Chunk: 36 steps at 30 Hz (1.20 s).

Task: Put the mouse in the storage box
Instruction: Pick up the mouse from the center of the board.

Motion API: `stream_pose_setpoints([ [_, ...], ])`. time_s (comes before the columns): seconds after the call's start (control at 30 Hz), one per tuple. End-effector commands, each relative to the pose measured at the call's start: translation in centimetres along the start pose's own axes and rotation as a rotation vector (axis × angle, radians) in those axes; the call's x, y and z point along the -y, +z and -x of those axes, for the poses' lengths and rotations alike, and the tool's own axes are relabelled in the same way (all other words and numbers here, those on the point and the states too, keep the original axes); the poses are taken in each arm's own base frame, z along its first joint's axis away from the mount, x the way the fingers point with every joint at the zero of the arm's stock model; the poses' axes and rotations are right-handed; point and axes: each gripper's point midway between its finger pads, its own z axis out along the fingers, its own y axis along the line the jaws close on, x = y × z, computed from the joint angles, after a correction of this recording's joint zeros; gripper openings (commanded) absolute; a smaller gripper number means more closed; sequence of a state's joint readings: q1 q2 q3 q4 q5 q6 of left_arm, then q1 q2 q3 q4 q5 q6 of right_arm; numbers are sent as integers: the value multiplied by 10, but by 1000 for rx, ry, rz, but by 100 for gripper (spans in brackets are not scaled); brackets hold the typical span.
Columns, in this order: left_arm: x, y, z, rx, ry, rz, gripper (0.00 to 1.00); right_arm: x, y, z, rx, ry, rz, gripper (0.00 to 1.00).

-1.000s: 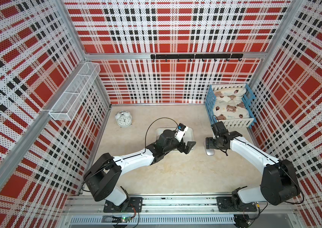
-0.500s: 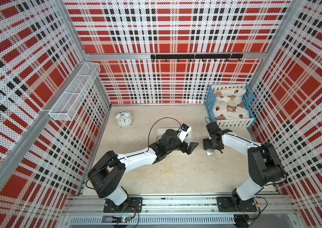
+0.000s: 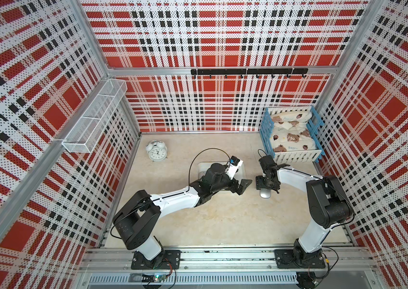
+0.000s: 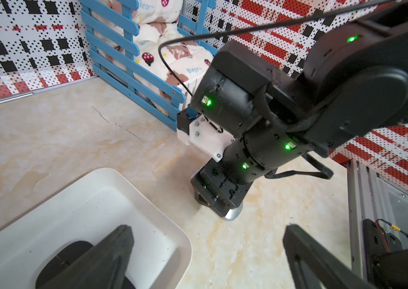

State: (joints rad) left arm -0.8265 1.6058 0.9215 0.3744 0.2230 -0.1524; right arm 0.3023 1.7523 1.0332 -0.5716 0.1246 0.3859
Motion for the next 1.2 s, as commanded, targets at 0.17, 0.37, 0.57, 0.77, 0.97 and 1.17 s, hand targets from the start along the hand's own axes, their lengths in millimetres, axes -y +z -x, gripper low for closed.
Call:
stream_pose_setpoints([
  [0.17, -3, -4, 19, 53, 13, 28, 100, -10, -1, -1, -14, 55, 62, 73],
  [0.37, -5, -7, 23, 64, 13, 41, 100, -24, -3, 11, 45, 24, 128, 72],
  [0.57, -10, -10, 21, 63, 11, 59, 99, -4, 0, 0, -7, 38, 10, 71],
  [0.77, -18, -12, 17, 58, 5, 89, 99, -8, 6, -16, -39, 12, -25, 69],
  [0.97, -23, -18, 20, 72, -1, 114, 99, -11, 7, -15, -44, 4, -35, 60],
  [1.17, -35, -31, 25, 114, -34, 161, 99, -11, -16, 8, 28, 9, -40, 56],
])
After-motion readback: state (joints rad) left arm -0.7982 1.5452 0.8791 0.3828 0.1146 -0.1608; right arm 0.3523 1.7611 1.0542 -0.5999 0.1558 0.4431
